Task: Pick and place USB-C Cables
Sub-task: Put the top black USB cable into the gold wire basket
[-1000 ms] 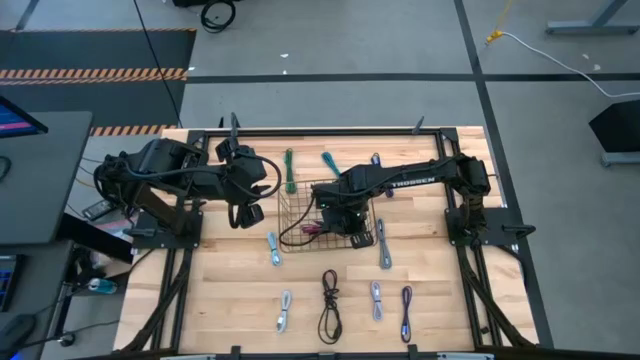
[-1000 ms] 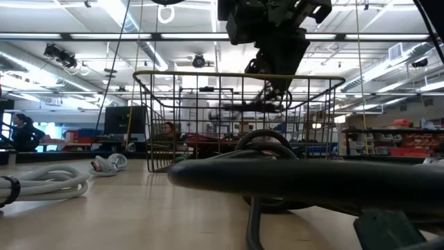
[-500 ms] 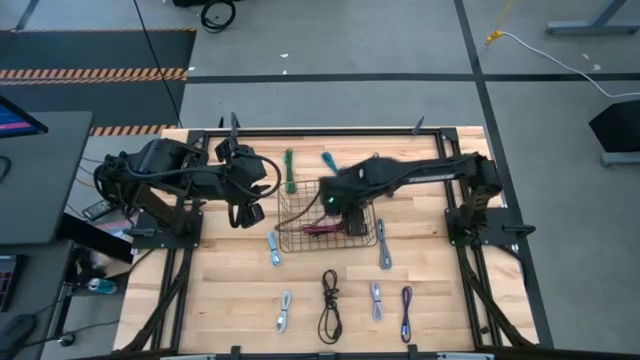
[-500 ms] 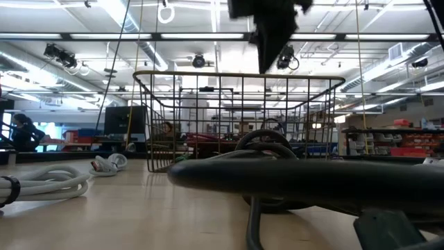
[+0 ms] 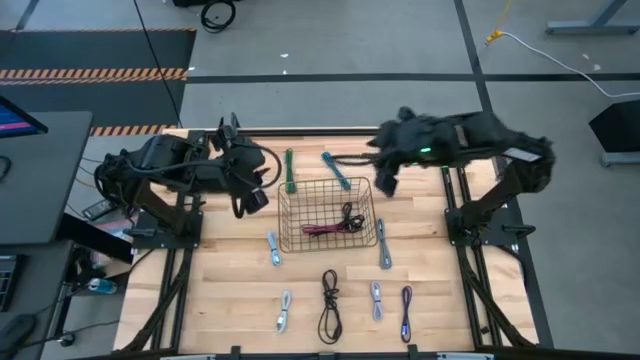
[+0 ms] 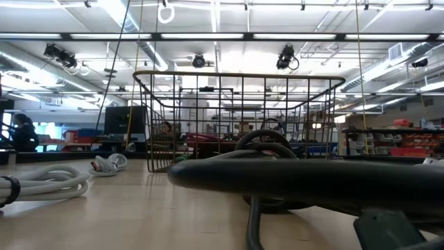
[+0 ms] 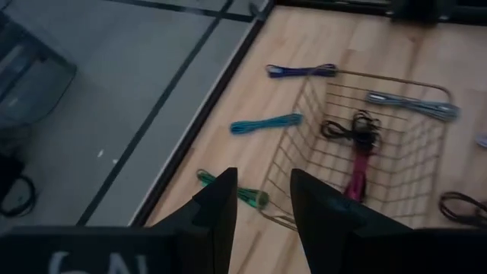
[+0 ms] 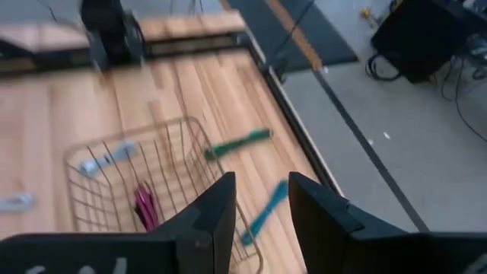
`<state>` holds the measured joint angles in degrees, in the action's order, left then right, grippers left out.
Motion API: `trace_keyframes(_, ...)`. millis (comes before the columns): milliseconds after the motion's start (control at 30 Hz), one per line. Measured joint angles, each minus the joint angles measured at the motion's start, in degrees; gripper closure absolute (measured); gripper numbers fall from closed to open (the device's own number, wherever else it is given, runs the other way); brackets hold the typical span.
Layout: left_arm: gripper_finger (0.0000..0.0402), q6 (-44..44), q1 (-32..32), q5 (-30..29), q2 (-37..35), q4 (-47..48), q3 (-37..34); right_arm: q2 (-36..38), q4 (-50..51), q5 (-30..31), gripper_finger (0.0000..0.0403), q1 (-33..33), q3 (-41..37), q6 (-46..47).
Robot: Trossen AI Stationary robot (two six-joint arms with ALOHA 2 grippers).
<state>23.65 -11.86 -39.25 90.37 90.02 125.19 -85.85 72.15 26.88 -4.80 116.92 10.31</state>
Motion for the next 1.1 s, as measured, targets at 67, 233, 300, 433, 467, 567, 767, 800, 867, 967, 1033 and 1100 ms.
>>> trace_keyframes(67,0.0271,-0.2,1.5,0.0,0.0,0.0,0.0,2.3,-0.6,0.7,0.0275,-0.9,0.0,0.7)
trace_keyframes(233,0.0271,-0.7,5.3,2.1,0.0,0.0,0.0,5.5,-0.7,0.2,0.0275,-3.4,0.0,5.0)
trace_keyframes(300,0.0271,-0.7,6.2,4.1,0.0,0.0,0.0,5.6,0.7,-1.6,0.0275,-4.7,0.0,7.6)
trace_keyframes(433,0.0271,-1.4,6.6,5.4,0.0,0.0,0.0,3.9,6.6,-4.3,0.0275,-7.8,0.0,14.7)
trace_keyframes(467,0.0271,-2.0,6.5,5.5,0.0,0.0,0.0,3.1,8.7,-4.6,0.0275,-8.8,0.0,16.9)
trace_keyframes(567,0.0271,-3.3,6.6,5.5,0.0,0.0,0.0,0.1,15.4,-5.1,0.0275,-11.4,0.0,23.7)
trace_keyframes(767,0.0271,-3.3,6.5,5.5,0.0,0.0,0.0,-5.9,13.3,-4.3,0.0275,-13.0,-1.6,22.6)
trace_keyframes(800,0.0271,-3.3,6.5,5.5,0.0,0.0,0.0,-7.0,11.8,-5.0,0.0275,-12.5,-1.8,21.1)
trace_keyframes(867,0.0271,-3.4,6.5,5.5,0.0,0.0,0.0,-9.5,10.4,-7.1,0.0275,-11.3,-2.2,18.0)
trace_keyframes(967,0.0271,-3.4,6.5,5.5,0.0,0.0,0.0,-13.6,10.1,-9.9,0.0275,-9.1,-3.0,14.0)
trace_keyframes(1033,0.0271,-3.4,6.3,6.0,0.0,0.0,0.0,-15.9,10.2,-11.7,0.0275,-7.3,-4.0,11.5)
trace_keyframes(1100,0.0271,-3.4,6.0,6.6,0.0,0.0,0.0,-17.5,10.0,-14.3,0.0275,-5.3,-5.5,9.7)
